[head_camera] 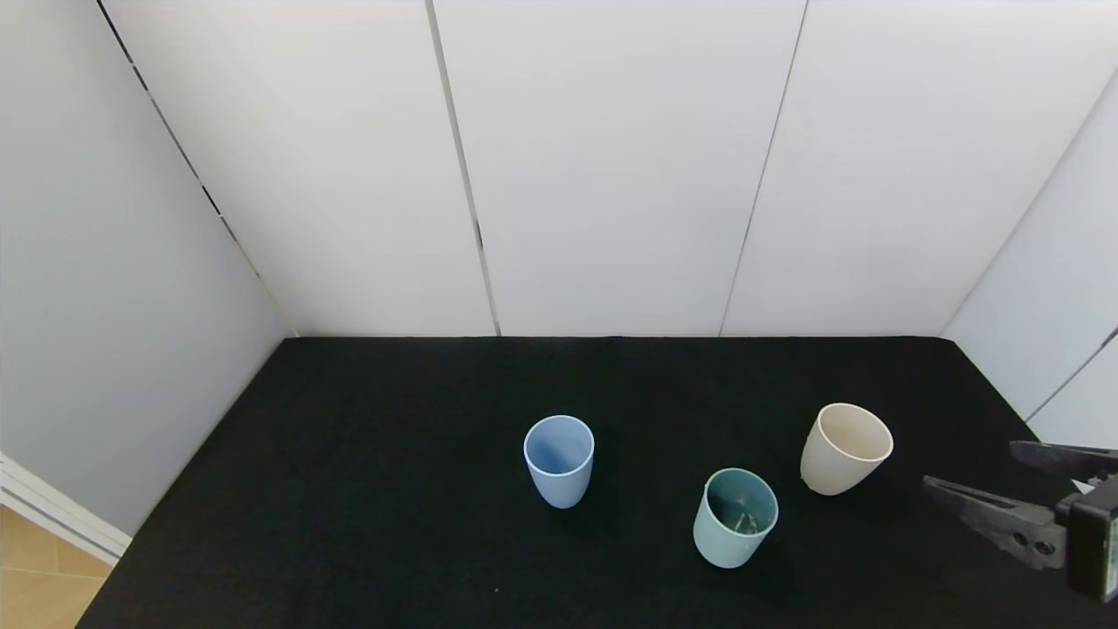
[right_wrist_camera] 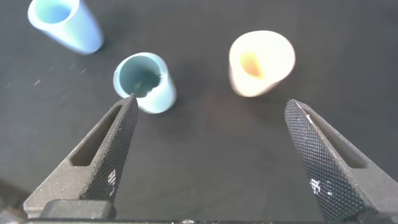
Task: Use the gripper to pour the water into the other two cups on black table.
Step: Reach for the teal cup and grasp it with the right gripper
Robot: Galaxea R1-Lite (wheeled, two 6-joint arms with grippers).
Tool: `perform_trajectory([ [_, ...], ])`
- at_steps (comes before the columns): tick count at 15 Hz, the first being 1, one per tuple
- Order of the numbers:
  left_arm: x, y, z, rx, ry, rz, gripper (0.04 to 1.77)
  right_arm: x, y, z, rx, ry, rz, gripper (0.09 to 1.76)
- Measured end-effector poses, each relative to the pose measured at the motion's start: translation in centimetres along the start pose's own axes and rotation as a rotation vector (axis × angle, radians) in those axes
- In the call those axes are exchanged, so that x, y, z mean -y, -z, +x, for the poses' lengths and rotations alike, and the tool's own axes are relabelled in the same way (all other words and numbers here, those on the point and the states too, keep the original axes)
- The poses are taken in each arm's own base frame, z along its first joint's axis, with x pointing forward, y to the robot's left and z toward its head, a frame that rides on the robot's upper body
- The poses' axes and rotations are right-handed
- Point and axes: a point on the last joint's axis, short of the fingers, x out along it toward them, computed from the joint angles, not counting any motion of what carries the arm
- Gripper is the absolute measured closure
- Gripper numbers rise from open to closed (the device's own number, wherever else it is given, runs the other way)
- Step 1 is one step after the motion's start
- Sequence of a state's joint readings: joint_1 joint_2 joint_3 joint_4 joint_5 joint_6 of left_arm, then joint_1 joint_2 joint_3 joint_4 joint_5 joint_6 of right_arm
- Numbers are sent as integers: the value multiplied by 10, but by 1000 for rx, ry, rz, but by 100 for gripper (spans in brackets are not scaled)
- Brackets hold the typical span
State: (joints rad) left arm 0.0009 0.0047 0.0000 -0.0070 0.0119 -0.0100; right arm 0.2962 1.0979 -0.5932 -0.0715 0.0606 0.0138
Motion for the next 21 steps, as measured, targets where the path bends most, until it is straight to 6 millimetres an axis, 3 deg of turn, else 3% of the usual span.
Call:
perform_trajectory([
  [5,0,0,0,0,1,0,9,-25,3,37,-73,-56,-72,14],
  [9,0,0,0,0,0,0,9,-44,18,66,-163,-89,-126,14],
  [21,0,0,0,0,0,0,9,-67,50,106,-291,-137,-97,14],
])
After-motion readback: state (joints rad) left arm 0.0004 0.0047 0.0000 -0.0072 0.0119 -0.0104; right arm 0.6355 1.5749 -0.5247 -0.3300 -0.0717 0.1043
